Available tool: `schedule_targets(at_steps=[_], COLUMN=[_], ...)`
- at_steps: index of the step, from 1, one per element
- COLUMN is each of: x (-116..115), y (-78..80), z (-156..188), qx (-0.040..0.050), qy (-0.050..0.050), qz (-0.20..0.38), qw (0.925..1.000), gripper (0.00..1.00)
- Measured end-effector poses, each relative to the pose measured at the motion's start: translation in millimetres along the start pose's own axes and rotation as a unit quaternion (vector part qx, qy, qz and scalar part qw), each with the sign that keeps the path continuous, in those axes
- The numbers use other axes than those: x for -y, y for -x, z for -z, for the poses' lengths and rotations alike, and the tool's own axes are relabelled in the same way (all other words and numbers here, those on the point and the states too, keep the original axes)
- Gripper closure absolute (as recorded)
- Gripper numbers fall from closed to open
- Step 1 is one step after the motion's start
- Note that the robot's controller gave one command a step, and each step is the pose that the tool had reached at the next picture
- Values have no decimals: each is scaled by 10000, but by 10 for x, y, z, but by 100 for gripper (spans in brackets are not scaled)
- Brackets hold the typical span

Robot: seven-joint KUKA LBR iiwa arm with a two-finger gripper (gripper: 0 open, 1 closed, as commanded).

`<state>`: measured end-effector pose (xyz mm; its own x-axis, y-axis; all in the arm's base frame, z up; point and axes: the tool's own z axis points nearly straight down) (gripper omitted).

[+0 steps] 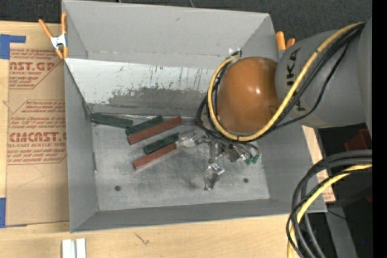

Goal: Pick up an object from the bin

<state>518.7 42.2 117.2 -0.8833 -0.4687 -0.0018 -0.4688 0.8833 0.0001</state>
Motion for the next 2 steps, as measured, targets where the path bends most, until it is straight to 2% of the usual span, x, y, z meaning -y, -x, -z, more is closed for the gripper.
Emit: schedule_targets(at_steps=[1, 2], x=[-7, -321], y=[-1, 392], z=[-3, -85], qx=[-3, -1], qy=[6, 0], qz=[5, -41], qw=[10000, 10000], gripper=[0, 0])
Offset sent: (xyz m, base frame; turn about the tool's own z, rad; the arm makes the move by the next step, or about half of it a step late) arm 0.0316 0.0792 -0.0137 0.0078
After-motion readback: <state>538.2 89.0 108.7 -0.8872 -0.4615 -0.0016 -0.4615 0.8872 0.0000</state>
